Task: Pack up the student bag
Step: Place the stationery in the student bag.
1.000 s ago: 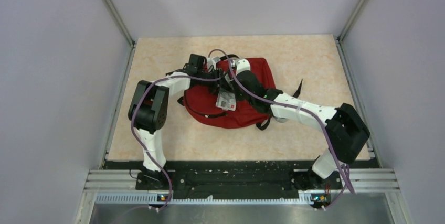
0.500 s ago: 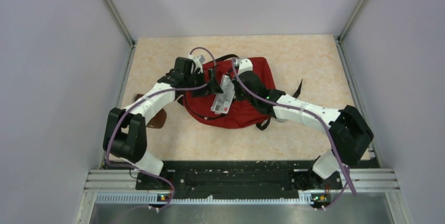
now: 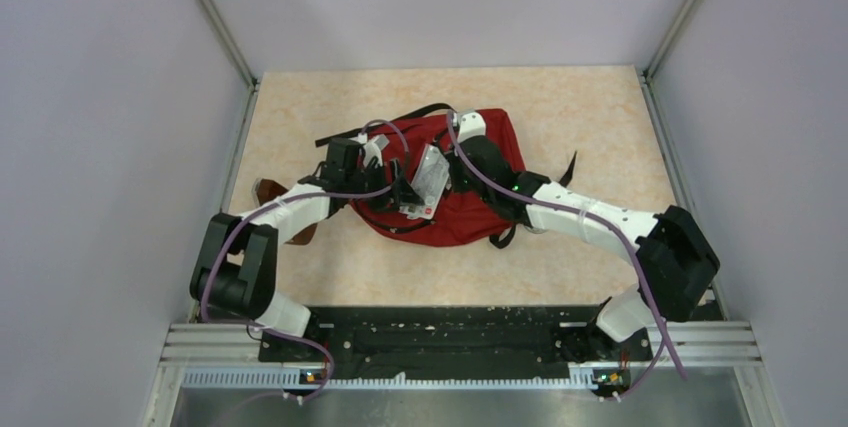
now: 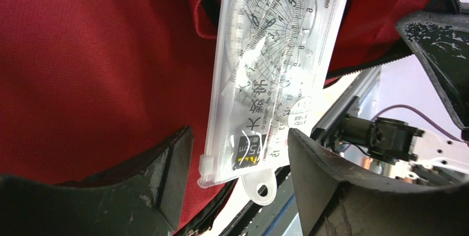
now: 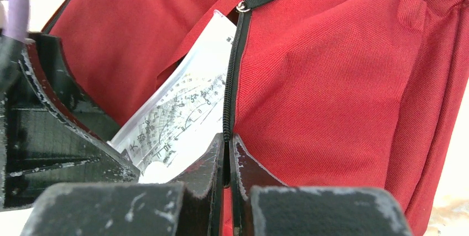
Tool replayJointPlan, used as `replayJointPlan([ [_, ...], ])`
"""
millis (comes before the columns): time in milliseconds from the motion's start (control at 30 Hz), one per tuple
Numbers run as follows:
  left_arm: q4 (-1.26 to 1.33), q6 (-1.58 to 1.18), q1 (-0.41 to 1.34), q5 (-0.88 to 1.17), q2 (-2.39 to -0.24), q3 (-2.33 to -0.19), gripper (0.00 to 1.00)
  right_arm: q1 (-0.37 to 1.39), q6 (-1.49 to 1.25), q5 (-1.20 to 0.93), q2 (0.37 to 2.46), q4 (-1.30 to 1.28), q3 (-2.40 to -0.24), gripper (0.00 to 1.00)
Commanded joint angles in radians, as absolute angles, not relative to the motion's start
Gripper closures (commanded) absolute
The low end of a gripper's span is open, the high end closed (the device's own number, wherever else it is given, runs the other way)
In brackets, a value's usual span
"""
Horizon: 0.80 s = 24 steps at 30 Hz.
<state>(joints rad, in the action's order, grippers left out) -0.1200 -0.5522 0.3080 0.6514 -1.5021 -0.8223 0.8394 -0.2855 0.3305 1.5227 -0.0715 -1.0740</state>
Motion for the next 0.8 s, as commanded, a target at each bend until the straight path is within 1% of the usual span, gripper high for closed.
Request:
replayJointPlan([
  [0, 0.067, -0.631, 0.302, 0.771, -1.529, -0.782, 0.34, 0.833, -0.296, 0.321, 1.459, -0.047, -1.080, 1.00],
  [100, 0.083, -0.646, 0.301, 0.771, -1.532, -0.769, 0.41, 0.833, -0.298, 0.318, 1.460, -0.049, -1.081, 1.00],
  [200, 0.101, -0.675, 0.301, 0.776, -1.526, -0.751, 0.52, 0.833, -0.299, 0.314, 1.463, -0.050, -1.084, 1.00],
  [267, 0.131, -0.703, 0.301, 0.793, -1.517, -0.734, 0.61, 0.833, -0.299, 0.314, 1.463, -0.051, -1.085, 1.00],
  [300, 0.152, -0.721, 0.301, 0.805, -1.512, -0.725, 0.67, 0.833, -0.298, 0.315, 1.463, -0.051, -1.085, 1.00],
  [433, 0.187, -0.782, 0.300, 0.856, -1.522, -0.713, 0.95, 0.833, -0.298, 0.316, 1.463, -0.049, -1.083, 1.00],
  [467, 0.192, -0.795, 0.300, 0.867, -1.526, -0.712, 1.00, 0.833, -0.298, 0.318, 1.464, -0.045, -1.080, 1.00],
  [633, 0.189, -0.831, 0.301, 0.931, -1.536, -0.724, 1.00, 0.835, -0.268, 0.306, 1.466, -0.007, -1.072, 1.00],
  [767, 0.132, -0.816, 0.301, 0.989, -1.569, -0.772, 1.00, 0.835, -0.235, 0.281, 1.481, 0.057, -1.067, 1.00],
])
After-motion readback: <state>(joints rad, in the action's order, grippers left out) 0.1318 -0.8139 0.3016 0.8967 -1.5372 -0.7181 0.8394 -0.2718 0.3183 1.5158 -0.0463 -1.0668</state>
